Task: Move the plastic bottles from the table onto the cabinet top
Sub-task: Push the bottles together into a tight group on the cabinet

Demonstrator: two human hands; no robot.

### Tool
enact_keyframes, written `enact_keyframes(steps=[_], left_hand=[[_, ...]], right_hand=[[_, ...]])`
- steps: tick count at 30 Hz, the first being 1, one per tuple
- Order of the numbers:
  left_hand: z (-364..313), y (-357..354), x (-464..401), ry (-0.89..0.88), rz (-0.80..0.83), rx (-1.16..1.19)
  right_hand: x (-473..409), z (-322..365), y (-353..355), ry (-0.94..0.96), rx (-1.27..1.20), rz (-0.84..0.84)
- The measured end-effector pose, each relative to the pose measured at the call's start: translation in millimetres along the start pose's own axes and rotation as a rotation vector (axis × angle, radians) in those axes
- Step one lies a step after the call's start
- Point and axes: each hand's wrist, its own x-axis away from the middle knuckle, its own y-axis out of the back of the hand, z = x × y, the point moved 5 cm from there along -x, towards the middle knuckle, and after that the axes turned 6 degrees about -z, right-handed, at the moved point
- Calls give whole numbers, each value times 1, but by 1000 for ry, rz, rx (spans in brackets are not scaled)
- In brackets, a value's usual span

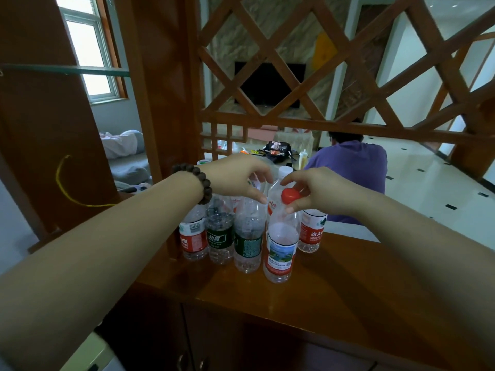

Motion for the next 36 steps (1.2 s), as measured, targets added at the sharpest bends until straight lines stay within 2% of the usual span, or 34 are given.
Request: enact_keyframes(steps=[3,7,11,14,19,25,36], left_hand=[[-3,14,-6,19,-78,84],[-4,27,-27,30,-145,104],[-7,21,-58,16,-83,48],[-5,6,-78,5,31,25],[-2,-14,-97,-52,184,-64],[4,-17,-104,-109,179,-172],[43,2,-93,-17,161,-242]], right_hand=[[2,-6,16,-27,-63,-12],[1,-21,45,-75,-104,-109],[-7,-47,56,-136,-19,-189],[-17,-64,41,-173,114,-100],[-28,-76,19,-155,121,-21],[-37,-85,13,-113,176,-98],[-51,-65,16,-44,149,-148]])
